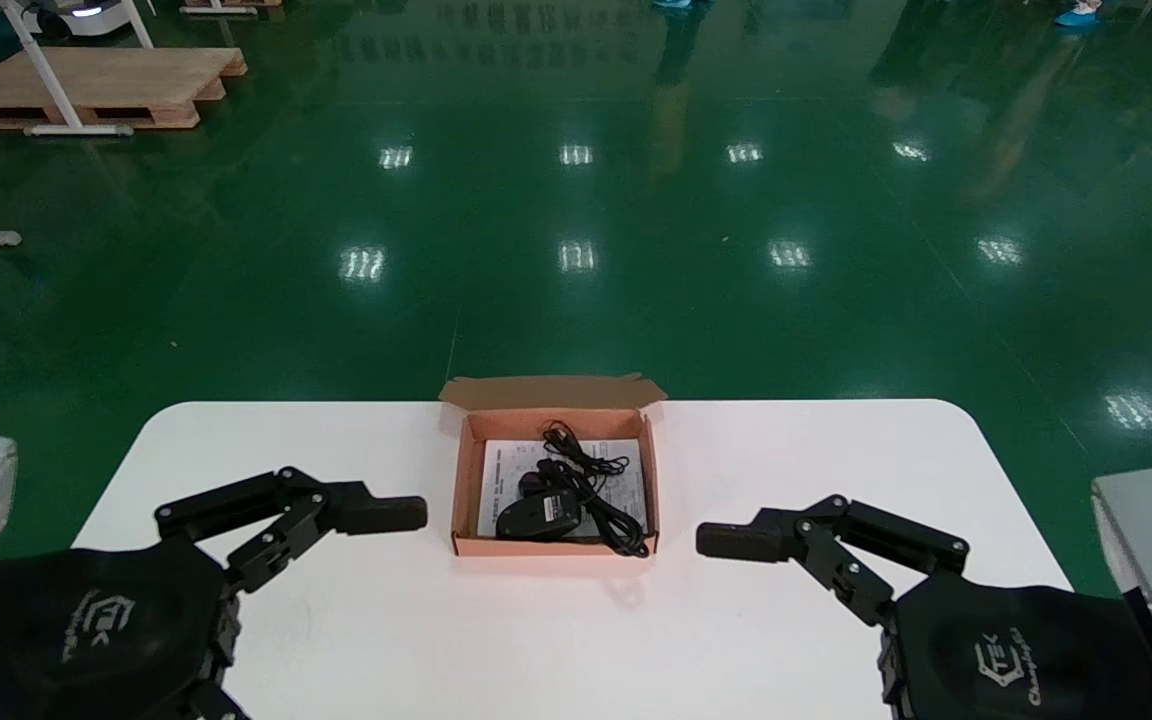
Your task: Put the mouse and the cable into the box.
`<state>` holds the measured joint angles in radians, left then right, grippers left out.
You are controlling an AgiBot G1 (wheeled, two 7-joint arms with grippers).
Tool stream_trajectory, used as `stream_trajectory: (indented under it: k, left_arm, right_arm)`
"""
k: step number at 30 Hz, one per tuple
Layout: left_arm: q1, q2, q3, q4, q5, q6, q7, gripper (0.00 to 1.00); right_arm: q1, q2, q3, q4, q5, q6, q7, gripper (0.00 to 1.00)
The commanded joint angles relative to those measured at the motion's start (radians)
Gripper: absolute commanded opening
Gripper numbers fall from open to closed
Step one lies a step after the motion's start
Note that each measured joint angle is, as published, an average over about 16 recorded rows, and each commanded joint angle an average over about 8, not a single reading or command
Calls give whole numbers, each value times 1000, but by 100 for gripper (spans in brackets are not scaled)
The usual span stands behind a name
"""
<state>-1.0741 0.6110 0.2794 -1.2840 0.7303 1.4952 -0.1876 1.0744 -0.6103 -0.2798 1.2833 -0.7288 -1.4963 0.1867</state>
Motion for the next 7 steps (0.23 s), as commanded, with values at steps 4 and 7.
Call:
stream_trajectory:
  k: [4,7]
  left_arm:
    - [-1,0,1,1,2,-1,0,100]
    - [-1,1,1,1,3,-2,0,100]
  right_arm:
    - [0,0,0,0,0,0,0,100]
    - [0,0,0,0,0,1,0,100]
